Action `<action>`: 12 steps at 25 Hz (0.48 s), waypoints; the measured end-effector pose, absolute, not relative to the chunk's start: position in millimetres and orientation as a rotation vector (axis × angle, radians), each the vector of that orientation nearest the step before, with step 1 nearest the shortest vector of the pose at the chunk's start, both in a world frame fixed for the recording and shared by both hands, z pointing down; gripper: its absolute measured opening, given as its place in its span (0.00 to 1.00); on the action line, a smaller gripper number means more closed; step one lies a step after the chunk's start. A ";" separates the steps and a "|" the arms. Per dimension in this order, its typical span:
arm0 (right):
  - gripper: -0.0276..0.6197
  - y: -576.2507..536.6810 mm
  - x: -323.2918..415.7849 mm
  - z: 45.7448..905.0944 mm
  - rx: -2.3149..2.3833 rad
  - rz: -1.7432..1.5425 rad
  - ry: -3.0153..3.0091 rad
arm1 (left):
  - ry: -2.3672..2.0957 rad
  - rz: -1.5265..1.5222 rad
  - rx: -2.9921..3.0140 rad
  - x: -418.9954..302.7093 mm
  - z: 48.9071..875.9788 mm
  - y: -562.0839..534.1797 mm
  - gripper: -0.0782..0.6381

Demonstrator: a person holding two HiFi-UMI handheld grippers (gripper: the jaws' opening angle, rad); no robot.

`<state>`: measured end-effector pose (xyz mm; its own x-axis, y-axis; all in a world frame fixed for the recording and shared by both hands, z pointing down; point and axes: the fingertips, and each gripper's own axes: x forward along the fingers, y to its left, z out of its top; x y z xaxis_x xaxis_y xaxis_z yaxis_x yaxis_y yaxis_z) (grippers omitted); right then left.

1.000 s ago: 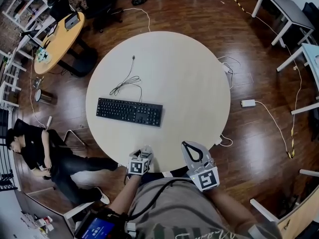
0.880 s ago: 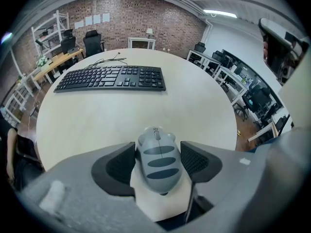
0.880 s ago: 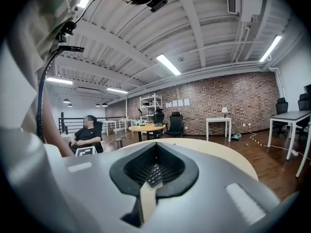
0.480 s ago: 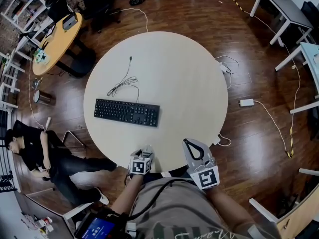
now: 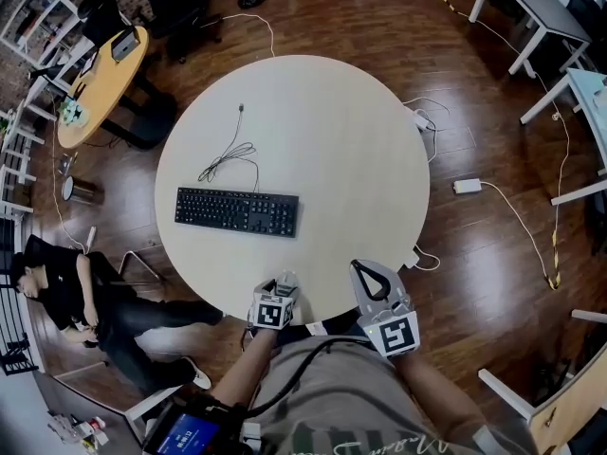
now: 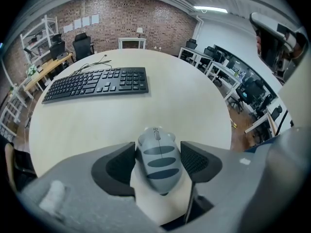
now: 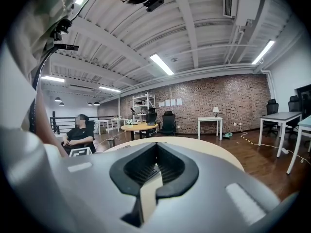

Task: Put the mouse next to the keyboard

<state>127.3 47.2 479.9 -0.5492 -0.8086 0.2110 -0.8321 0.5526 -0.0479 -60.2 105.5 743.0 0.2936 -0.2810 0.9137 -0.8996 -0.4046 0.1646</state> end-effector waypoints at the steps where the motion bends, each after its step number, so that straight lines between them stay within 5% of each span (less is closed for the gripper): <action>1: 0.05 48.4 127.2 480.3 1.394 0.212 -2.618 | -1.054 1.117 1.862 -59.0 742.9 105.2 0.53; 12: 0.05 51.9 139.7 478.9 1.434 0.202 -2.598 | -1.009 1.129 1.946 -28.5 742.2 102.5 0.53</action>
<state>139.7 51.9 478.9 -0.5244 -0.8250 0.2105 -0.8477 0.5292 -0.0378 -28.5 102.5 742.2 0.3286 -0.2884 0.8994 -0.8614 -0.4821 0.1602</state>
